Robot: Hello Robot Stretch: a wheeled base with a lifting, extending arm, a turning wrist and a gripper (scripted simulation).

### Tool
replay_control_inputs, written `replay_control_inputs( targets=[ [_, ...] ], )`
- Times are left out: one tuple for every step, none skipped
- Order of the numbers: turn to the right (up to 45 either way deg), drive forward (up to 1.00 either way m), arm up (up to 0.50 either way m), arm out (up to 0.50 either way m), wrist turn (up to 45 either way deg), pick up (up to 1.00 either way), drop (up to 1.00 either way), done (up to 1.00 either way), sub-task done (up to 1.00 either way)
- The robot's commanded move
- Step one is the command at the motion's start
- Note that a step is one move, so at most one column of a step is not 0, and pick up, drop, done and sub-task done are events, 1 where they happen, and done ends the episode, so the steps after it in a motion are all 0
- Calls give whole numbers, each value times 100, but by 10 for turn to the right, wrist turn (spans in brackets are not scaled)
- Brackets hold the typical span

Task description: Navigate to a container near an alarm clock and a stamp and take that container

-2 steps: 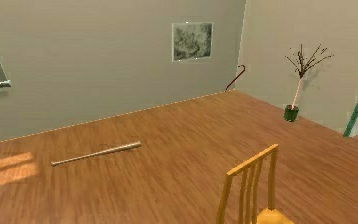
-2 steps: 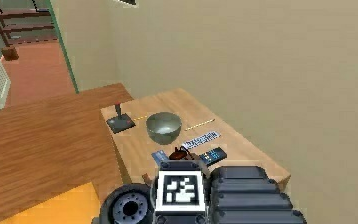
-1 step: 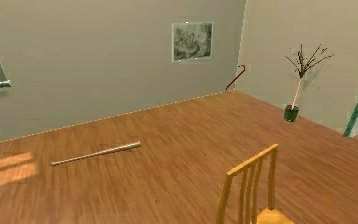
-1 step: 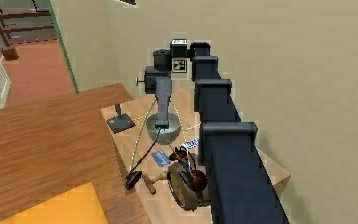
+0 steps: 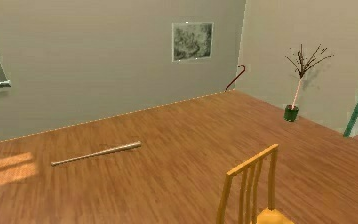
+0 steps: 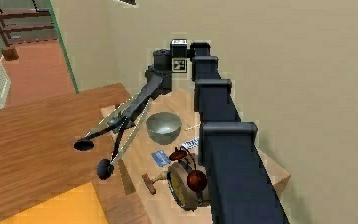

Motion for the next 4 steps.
replay_control_inputs(
  targets=[
    [0, 0, 0, 0, 450, 0, 0, 0, 0],
    [0, 0, 0, 0, 450, 0, 0, 0, 0],
    [0, 0, 0, 0, 360, 0, 0, 0, 0],
    [0, 0, -24, 0, 0, 0, 0, 0, 0]
  ],
)
